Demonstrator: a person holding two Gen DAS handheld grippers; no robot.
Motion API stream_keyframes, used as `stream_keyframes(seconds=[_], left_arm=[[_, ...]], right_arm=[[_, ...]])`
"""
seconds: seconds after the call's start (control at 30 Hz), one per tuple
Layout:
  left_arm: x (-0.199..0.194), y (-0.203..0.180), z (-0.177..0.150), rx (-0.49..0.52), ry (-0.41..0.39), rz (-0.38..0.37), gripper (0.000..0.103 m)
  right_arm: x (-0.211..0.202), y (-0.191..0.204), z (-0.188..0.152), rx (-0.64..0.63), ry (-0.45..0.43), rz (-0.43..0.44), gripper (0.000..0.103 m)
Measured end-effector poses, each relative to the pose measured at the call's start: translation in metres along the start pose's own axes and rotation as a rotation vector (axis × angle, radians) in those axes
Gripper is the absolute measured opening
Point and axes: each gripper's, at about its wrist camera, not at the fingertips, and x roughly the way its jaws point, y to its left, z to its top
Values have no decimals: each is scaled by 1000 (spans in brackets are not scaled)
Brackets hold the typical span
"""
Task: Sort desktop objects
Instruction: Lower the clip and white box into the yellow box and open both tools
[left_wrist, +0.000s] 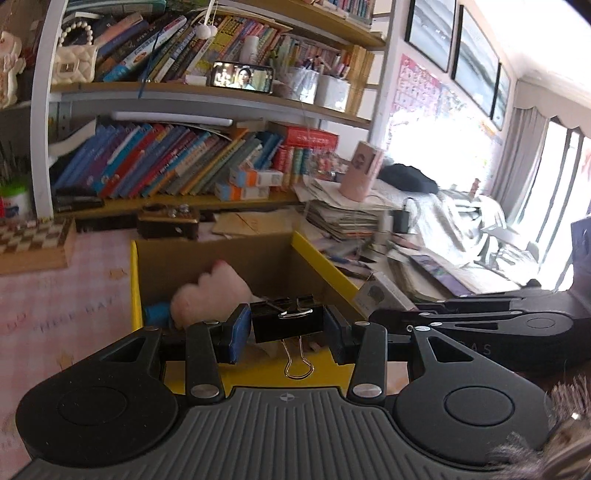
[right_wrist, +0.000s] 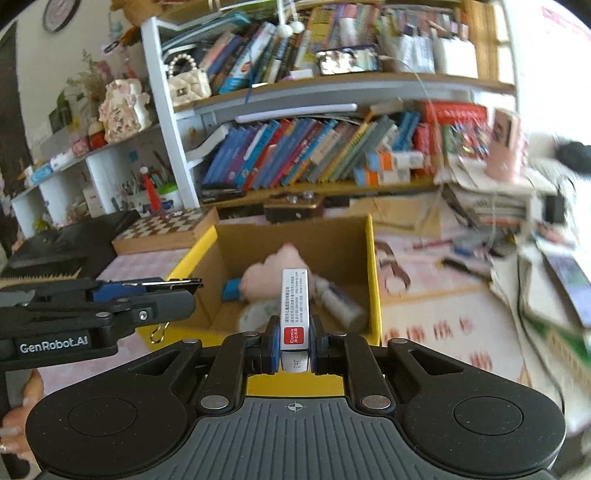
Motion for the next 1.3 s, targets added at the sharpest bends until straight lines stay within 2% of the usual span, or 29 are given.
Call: stream_keyframes(seconds=[0.13,0.37,0.57,0.77,1.03,1.1,1.23,1.3], left_arm=[[37,10,15,31,37,37,40],[99,22,25,102,185,88,40],[127,23,19,128,281,113,40],[143,23,9,138,361,128,40],[146,21,2,158,400,138,43],[143,23,0,145,392,156,52],[130,24,3,121,340,149,58],[121,20,7,127,292,165,69]], right_arm=[[35,-3,16,-92,36,3,14],[98,-1,30,-324,214,20,14],[131,2,28,-419,385,77,14],[148,9,20,-479,480,109,14],[151,9,20,-469,498,119,14],[152,9,21,-469,488,113,14],[140,8,25,-449,439,103,18],[129,7,28,-445,403,98,18]])
